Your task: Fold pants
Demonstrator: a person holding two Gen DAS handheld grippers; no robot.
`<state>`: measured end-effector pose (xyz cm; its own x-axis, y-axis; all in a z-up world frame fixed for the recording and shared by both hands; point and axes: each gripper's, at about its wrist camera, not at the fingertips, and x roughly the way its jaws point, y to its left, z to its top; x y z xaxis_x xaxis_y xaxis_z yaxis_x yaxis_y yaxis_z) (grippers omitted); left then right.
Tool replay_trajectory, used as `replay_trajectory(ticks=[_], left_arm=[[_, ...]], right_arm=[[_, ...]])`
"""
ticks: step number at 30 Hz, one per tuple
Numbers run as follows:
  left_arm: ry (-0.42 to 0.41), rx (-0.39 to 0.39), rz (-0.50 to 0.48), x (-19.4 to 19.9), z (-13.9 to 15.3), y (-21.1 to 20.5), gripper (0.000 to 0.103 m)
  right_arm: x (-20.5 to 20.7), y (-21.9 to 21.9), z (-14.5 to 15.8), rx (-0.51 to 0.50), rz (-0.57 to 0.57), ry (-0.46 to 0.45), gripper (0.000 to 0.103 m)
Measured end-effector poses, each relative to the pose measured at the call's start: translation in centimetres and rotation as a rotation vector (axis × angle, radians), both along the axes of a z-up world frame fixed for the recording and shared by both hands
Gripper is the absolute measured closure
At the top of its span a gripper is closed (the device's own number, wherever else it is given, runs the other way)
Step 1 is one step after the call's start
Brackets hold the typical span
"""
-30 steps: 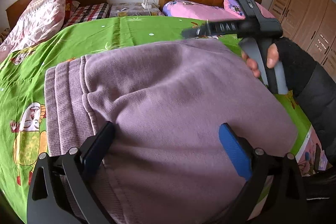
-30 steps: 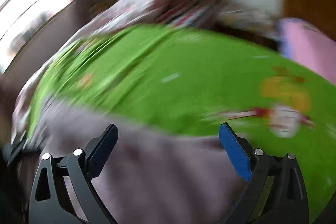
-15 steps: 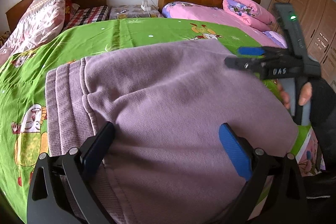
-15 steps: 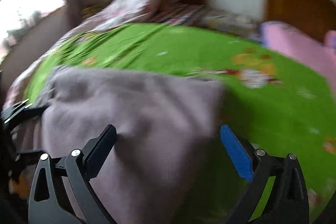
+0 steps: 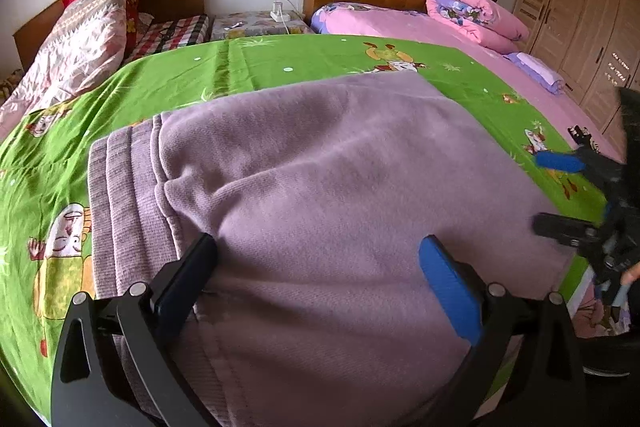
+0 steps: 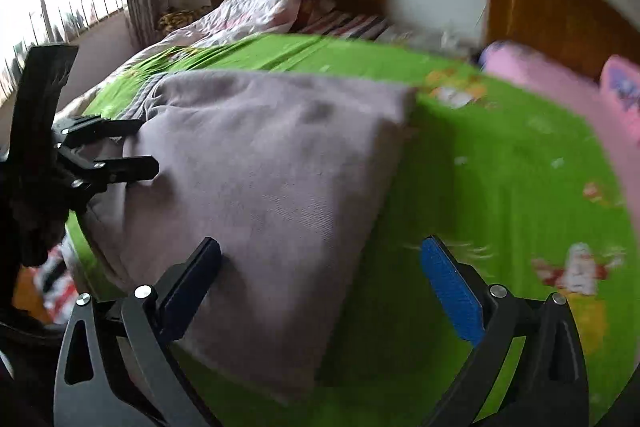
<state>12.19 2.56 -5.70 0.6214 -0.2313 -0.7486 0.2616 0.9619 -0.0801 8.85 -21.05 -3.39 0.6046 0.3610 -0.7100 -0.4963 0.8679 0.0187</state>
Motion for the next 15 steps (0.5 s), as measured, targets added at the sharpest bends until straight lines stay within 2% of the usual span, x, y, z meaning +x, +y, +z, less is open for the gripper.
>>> replay_trajectory(ticks=[4,6,8,9,12,13,15], left_arm=[[-0.049,0.024,0.065,-1.6,1.2,-0.6,0.002],[-0.065,0.000,0.068,-2.8,1.7,-0.6,0.002],[-0.052,0.002,0.070,-3.4,1.3,-0.2,0.002],[-0.056,0.027,0.075,-3.9,0.7,0.0,0.002],[-0.091,0.080,0.088,-5.3,0.4,0.3,0.002],[-0.111,0.066,0.113,-6.2,1.0,0.6,0.002],[-0.139,-0.014,0.130,-7.6,2.1,1.3,0.002]], right_arm=[[-1.6,0.9,0.3,0.058,0.043,-0.047,0.006],[-1.6,1.2,-1.6,0.000,0.031,-0.023,0.006],[-1.1,0.6,-2.6,0.049,0.007,0.024,0.006],[-1.1,0.1,-2.3,0.061,-0.016,0.028,0.006],[-2.0,-0.2,-1.3,0.011,-0.055,-0.015,0.006],[-2.4,-0.2,-0.7,0.005,-0.072,-0.034,0.005],[-3.6,-0.1,0.3,0.029,-0.067,-0.089,0.005]])
